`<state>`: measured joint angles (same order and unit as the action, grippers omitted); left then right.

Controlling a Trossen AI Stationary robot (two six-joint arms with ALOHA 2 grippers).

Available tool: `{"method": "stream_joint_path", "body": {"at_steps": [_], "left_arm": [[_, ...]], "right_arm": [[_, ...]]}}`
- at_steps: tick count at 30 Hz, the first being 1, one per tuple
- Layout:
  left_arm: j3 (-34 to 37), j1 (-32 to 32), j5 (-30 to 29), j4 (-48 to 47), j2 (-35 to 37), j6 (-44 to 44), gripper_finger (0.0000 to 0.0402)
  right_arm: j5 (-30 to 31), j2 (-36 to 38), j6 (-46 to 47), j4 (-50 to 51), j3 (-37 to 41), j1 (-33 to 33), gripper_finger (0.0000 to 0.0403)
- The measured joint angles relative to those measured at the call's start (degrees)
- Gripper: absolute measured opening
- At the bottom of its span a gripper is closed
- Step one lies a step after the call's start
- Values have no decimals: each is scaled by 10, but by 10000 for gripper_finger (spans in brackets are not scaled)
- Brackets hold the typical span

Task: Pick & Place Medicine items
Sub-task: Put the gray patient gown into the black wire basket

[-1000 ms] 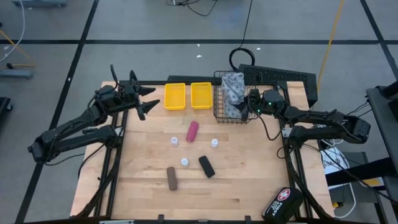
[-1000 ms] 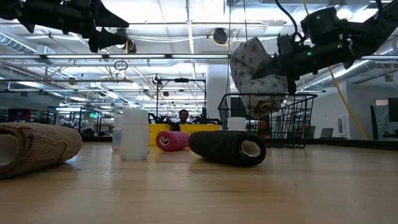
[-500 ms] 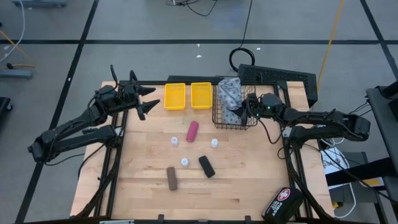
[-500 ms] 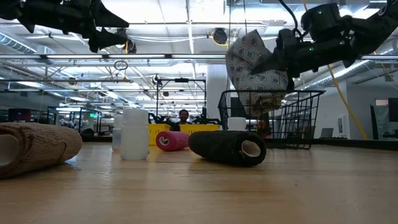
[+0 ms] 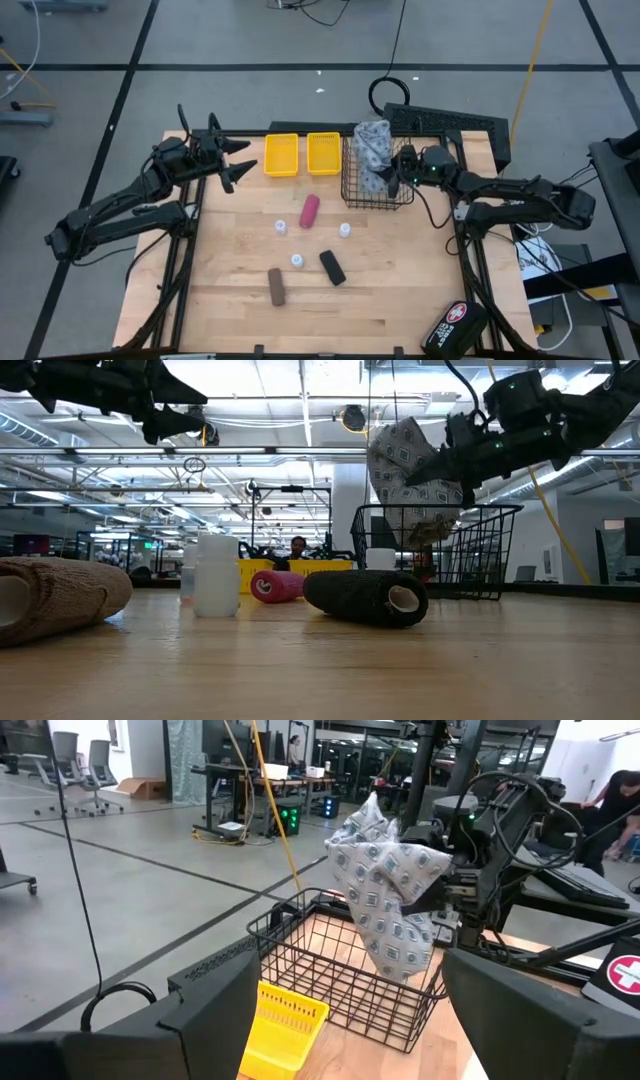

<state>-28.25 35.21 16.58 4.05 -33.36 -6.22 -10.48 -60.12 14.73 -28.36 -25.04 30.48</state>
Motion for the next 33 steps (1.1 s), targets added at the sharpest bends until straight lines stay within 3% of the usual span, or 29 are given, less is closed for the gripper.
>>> {"method": "stream_joint_path", "body": {"at_steps": [14,23,30,33], "left_arm": [[0,0,0,0,0,-2,324],[0,0,0,4,0,-3,324],[0,0,0,5,0,-3,324],[0,0,0,5,0,-3,324]], "right_arm": [[3,0,-54,27,0,82,78],[141,0,-135,68,-1,99,78],[210,0,-211,62,-1,120,78],[213,0,-229,59,-1,132,78]]}}
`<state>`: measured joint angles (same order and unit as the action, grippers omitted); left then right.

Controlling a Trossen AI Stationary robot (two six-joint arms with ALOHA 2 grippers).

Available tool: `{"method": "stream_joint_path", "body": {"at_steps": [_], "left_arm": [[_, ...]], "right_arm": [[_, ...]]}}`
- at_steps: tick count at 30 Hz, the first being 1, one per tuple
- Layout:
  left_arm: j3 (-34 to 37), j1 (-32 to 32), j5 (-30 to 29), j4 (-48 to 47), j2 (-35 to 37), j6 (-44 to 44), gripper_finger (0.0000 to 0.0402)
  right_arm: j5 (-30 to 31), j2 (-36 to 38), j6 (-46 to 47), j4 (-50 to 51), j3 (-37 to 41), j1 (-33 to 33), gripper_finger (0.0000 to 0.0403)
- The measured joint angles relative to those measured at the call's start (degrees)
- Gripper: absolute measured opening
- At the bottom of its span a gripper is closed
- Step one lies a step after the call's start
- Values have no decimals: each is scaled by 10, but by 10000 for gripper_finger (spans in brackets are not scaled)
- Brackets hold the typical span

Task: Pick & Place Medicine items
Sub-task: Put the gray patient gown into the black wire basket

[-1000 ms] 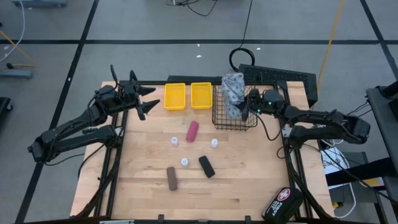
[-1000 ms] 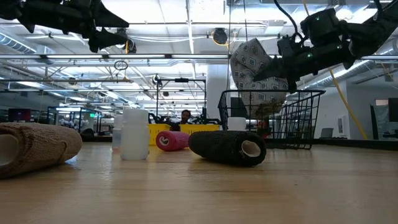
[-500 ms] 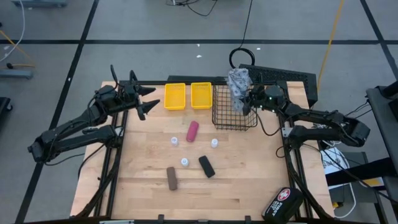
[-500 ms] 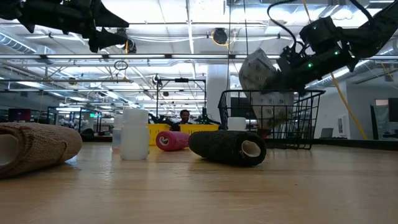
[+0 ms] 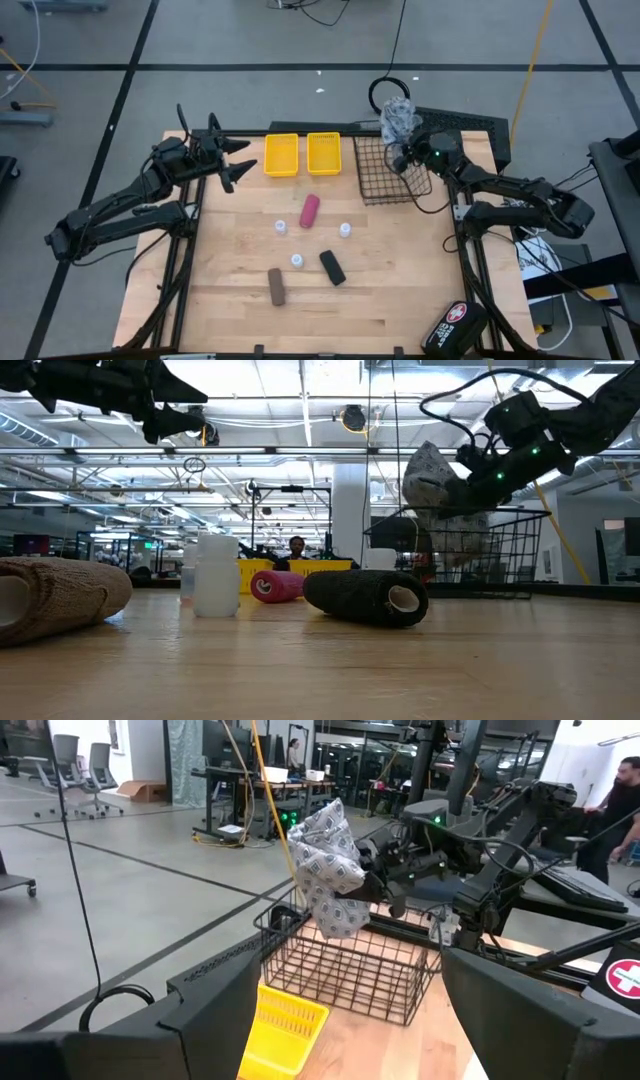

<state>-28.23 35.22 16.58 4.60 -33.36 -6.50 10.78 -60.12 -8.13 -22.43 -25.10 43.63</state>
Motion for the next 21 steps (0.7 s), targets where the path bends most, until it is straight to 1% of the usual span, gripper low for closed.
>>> {"method": "stream_joint_path", "body": {"at_steps": [5,8,10,12,15,18,21], "left_arm": [[0,0,0,1,0,0,324],[0,0,0,1,0,0,324],[0,0,0,1,0,0,324],[0,0,0,1,0,0,324],[0,0,0,1,0,-2,324],[0,0,0,2,0,-13,324],[0,0,0,2,0,-27,324]], "right_arm": [[-9,0,4,-29,0,3,78],[-49,0,49,-26,-10,-11,78],[-89,1,93,-3,-23,-24,78],[-129,1,145,42,-43,-41,78],[-182,1,233,146,-85,-61,78],[-204,0,284,245,-126,-70,78],[-216,-1,311,309,-145,-69,78]]}}
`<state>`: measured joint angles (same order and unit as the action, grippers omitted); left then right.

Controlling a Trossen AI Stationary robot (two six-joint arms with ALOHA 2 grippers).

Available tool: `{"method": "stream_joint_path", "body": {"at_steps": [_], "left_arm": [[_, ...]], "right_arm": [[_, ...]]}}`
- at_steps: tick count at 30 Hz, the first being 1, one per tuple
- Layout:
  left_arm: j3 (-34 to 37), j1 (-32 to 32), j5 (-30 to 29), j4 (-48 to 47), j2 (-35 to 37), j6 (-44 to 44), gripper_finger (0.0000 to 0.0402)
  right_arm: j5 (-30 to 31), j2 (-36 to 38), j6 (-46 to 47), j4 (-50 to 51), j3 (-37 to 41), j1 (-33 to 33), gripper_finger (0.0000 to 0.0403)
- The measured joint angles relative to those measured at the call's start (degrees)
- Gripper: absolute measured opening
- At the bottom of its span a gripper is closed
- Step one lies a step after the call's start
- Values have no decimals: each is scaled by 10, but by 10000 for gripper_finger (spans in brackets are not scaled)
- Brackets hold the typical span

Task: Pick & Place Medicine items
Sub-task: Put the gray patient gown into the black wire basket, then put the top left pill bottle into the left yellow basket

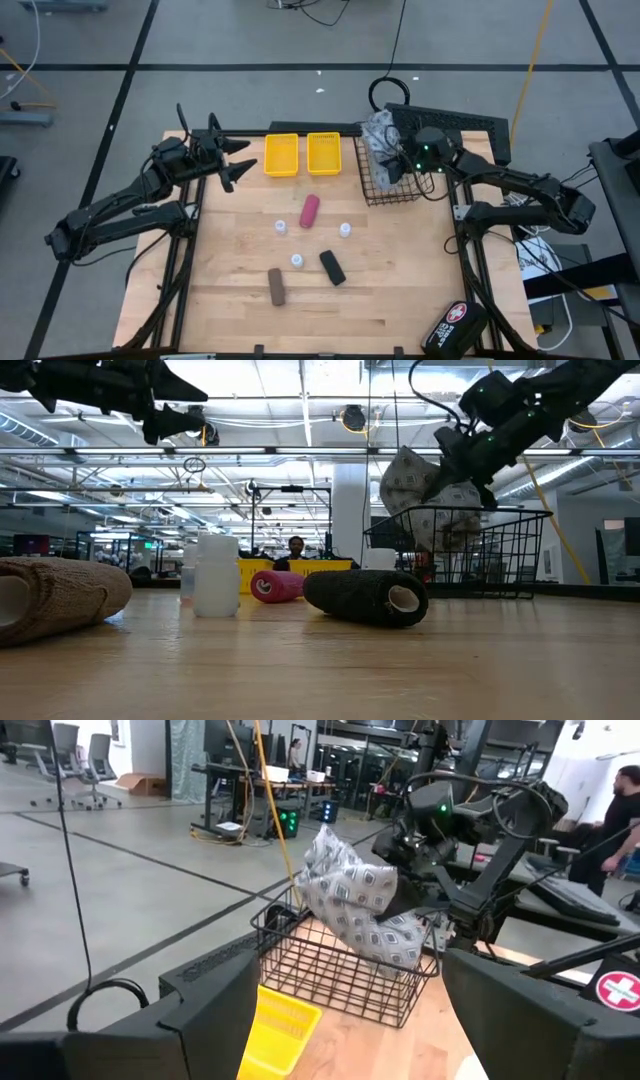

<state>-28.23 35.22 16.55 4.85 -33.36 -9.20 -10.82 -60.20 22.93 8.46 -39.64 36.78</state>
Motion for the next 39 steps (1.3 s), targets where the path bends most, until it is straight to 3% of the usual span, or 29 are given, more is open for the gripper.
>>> {"method": "stream_joint_path", "body": {"at_steps": [5,13,25,32,39], "left_arm": [[0,0,0,0,0,-6,324],[0,0,0,0,0,0,324],[0,0,0,-3,0,-2,324],[0,0,0,-4,0,-3,324],[0,0,0,-4,0,-4,324]], "right_arm": [[-14,-7,34,61,-5,13,82],[-12,-31,40,62,-5,14,116],[59,-56,30,62,-5,14,217],[64,-56,2,45,-5,14,260],[62,-43,-14,-36,-5,14,271]]}}
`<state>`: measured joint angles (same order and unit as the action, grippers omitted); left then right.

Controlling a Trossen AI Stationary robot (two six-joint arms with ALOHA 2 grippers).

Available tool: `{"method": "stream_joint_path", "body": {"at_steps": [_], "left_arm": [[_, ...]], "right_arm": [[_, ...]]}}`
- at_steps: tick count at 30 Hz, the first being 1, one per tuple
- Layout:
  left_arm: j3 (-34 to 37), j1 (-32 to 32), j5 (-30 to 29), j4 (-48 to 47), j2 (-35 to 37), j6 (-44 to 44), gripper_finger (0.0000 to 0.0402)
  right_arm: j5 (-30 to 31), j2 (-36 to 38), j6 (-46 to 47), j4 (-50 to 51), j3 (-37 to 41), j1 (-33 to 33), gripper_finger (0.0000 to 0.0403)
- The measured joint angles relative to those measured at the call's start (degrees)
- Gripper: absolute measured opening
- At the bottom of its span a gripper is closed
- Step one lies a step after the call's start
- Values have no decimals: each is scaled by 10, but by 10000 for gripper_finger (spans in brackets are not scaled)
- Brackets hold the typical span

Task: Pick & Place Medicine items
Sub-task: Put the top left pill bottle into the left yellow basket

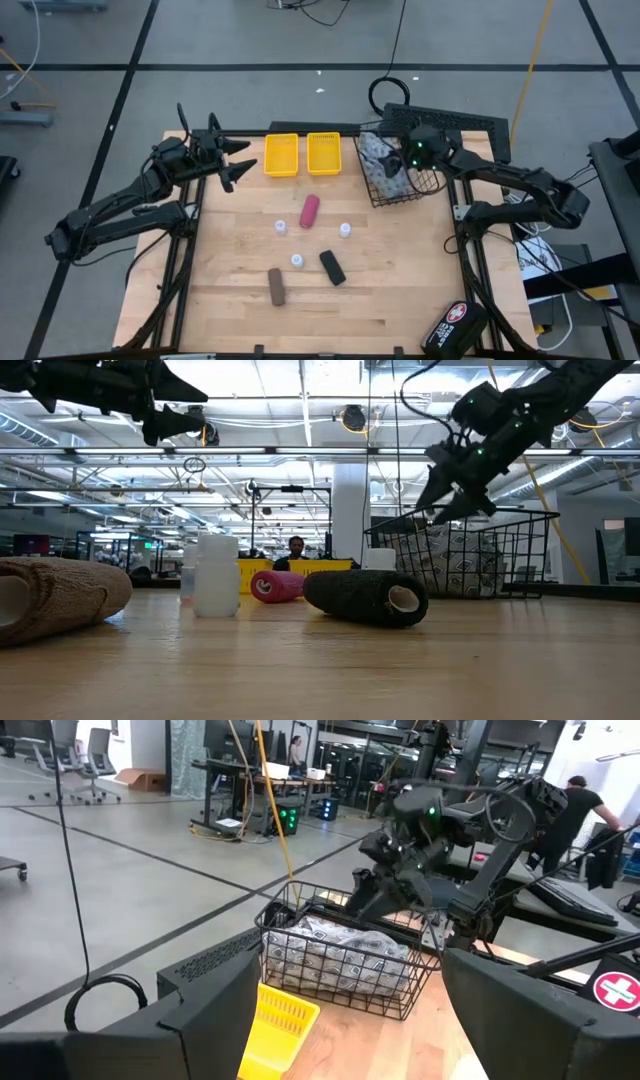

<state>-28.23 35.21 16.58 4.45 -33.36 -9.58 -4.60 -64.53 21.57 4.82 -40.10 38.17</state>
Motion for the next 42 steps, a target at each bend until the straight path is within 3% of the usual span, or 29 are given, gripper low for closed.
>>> {"method": "stream_joint_path", "body": {"at_steps": [4,13,21,27,33,42], "left_arm": [[0,0,0,0,0,0,324],[0,0,2,-1,9,1,324],[0,1,-29,-41,118,26,324],[0,1,-45,-82,179,14,324],[0,1,-45,-91,181,-11,324],[0,1,-45,-95,181,-11,324]], "right_arm": [[-4,21,-11,-42,0,0,269],[-92,104,-23,-78,0,0,265],[-157,269,-63,-75,0,-6,253],[-231,356,-89,-57,21,-64,238],[-212,395,-88,-70,84,-157,203],[-148,399,-96,-114,152,-294,128]]}}
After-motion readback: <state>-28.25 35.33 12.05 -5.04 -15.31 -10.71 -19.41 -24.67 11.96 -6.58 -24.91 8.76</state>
